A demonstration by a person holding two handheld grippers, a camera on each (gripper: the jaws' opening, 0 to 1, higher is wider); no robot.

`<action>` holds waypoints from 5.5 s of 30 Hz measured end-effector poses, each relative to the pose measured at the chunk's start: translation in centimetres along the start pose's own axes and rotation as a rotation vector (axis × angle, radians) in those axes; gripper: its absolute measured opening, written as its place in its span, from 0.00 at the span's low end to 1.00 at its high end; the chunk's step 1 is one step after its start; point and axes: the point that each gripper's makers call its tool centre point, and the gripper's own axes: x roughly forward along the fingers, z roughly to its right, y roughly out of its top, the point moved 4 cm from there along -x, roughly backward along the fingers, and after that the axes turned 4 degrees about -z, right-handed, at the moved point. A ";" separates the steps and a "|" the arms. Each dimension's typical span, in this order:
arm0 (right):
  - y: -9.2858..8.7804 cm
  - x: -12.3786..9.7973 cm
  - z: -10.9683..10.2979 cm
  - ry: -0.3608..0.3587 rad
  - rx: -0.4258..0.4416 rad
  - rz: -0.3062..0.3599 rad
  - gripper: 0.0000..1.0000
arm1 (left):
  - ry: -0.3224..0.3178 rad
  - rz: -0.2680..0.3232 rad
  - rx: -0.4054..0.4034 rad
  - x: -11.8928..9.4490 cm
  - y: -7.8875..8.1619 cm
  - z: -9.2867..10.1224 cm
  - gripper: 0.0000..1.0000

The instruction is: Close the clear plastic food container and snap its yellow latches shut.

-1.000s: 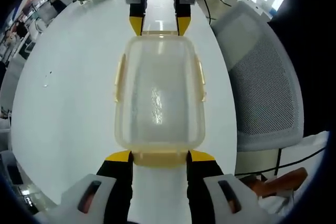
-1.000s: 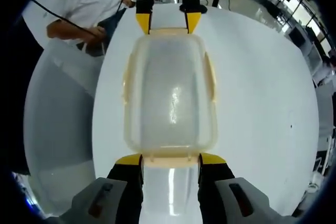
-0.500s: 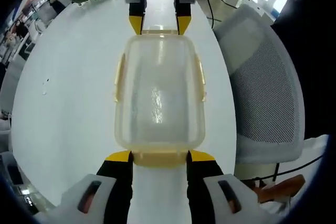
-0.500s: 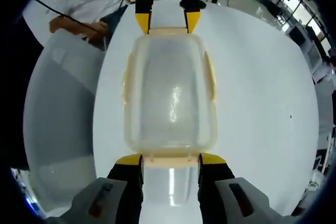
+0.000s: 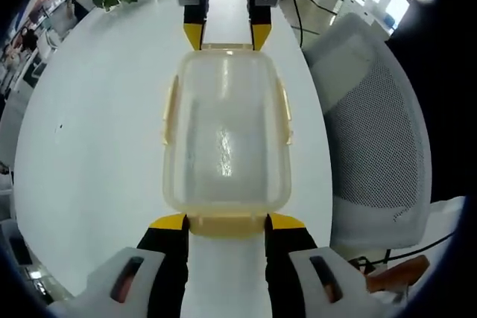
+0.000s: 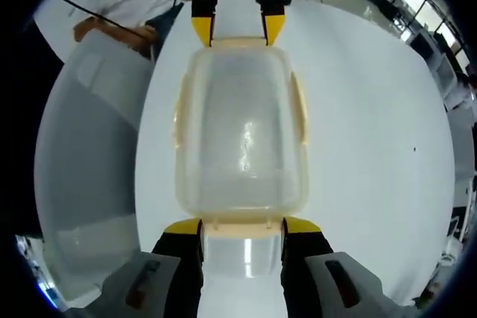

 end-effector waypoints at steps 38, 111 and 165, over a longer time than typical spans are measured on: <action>-6.9 -0.1 0.0 -0.001 0.050 -0.018 0.39 | -0.027 0.008 0.030 2.3 6.4 -0.7 0.39; -13.1 1.0 -0.8 -0.017 0.049 -0.047 0.39 | -0.030 -0.019 0.042 5.8 11.8 0.0 0.39; -14.4 -1.5 -1.6 0.022 0.578 0.227 0.47 | -0.054 0.067 -0.336 4.1 9.4 0.0 0.40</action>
